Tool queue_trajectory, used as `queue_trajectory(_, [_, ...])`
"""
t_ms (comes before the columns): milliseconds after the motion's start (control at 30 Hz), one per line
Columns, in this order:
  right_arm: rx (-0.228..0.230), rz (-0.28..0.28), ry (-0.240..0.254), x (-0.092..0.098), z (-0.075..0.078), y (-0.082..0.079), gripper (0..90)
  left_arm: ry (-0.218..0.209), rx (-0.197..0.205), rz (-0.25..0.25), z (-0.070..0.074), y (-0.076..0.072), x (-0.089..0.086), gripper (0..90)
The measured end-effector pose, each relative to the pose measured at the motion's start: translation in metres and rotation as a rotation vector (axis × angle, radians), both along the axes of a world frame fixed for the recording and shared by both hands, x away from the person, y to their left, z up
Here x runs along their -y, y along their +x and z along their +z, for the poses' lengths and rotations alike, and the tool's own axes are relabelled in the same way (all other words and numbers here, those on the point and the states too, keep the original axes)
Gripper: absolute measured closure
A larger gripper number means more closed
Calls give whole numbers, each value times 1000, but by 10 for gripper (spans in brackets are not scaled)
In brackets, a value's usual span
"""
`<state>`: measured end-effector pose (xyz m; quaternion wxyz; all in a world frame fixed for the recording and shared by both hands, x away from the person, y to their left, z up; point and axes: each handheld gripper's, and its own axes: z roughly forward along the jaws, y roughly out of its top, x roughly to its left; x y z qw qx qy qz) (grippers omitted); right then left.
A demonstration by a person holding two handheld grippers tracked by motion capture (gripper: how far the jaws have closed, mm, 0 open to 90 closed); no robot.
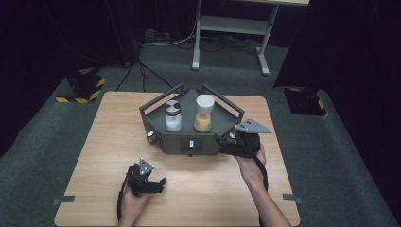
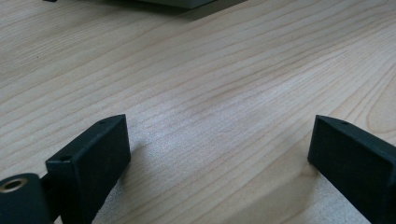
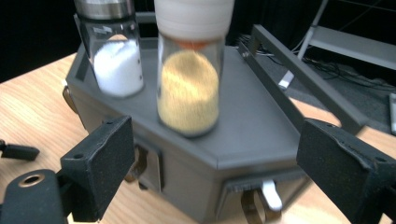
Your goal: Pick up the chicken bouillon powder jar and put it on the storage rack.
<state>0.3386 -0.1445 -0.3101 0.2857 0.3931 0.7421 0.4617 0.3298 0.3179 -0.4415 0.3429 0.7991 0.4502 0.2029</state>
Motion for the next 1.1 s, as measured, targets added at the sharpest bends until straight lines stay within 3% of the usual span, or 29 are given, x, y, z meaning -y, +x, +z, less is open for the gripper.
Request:
queue_trajectory(333, [-26,-50,5,18,-27,-22,118,0,0,0,0,0,0,57])
queue_trajectory(500, [-68,-108,3,24,-53,-32,130,0,0,0,0,0,0,57])
queue_trajectory(667, [-120,-143,5,26,-76,-32,131,0,0,0,0,0,0,57])
queue_trajectory(767, [-141,-160,-31,22,-88,-31,132,0,0,0,0,0,0,57])
queue_trajectory(1100, [-208,-195,-67,14,-116,-20,133,0,0,0,0,0,0,57])
